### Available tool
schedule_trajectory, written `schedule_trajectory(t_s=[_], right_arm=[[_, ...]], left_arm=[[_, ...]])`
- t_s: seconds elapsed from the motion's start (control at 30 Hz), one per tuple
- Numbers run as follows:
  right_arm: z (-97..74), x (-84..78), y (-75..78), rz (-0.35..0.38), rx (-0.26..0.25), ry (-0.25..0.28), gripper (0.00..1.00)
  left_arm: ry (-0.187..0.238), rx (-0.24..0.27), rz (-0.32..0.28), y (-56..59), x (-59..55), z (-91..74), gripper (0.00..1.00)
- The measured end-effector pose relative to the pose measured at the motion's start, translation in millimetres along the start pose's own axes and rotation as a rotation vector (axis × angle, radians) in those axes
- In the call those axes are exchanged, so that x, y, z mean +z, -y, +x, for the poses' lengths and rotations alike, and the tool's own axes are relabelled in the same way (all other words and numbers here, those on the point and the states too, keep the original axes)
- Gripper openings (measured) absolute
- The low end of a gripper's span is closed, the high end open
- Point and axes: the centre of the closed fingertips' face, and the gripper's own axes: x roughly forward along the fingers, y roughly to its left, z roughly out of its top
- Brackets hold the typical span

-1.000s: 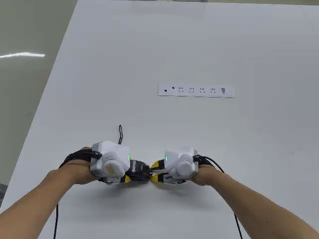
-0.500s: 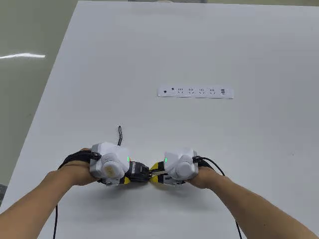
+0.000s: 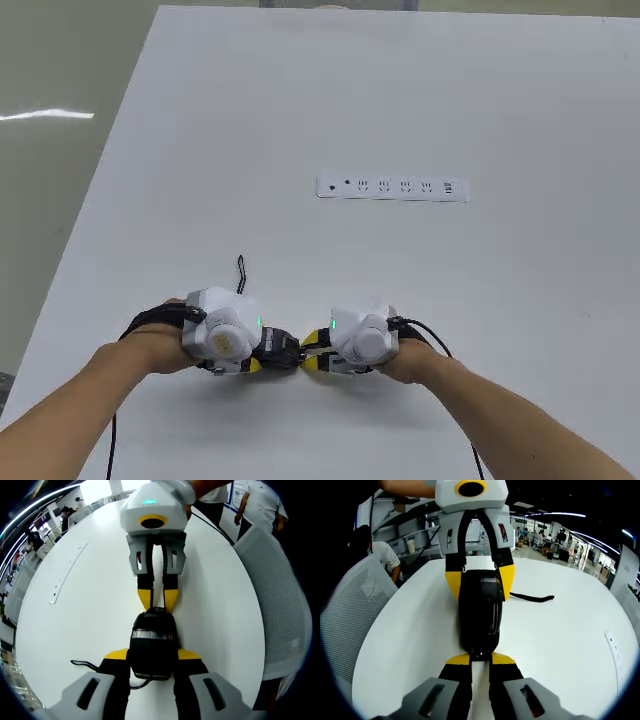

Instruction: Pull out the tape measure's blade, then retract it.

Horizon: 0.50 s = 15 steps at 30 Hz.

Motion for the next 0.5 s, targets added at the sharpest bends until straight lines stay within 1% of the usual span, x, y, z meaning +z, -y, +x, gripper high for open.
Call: schedule_trajectory(t_s=[0.5], right_arm=[[-1.6, -1.2, 0.3, 0.013, 0.0, 0.0, 0.09]], left_arm=[[0.004, 0.002, -0.005, 0.4, 0.2, 0.0, 0.29]])
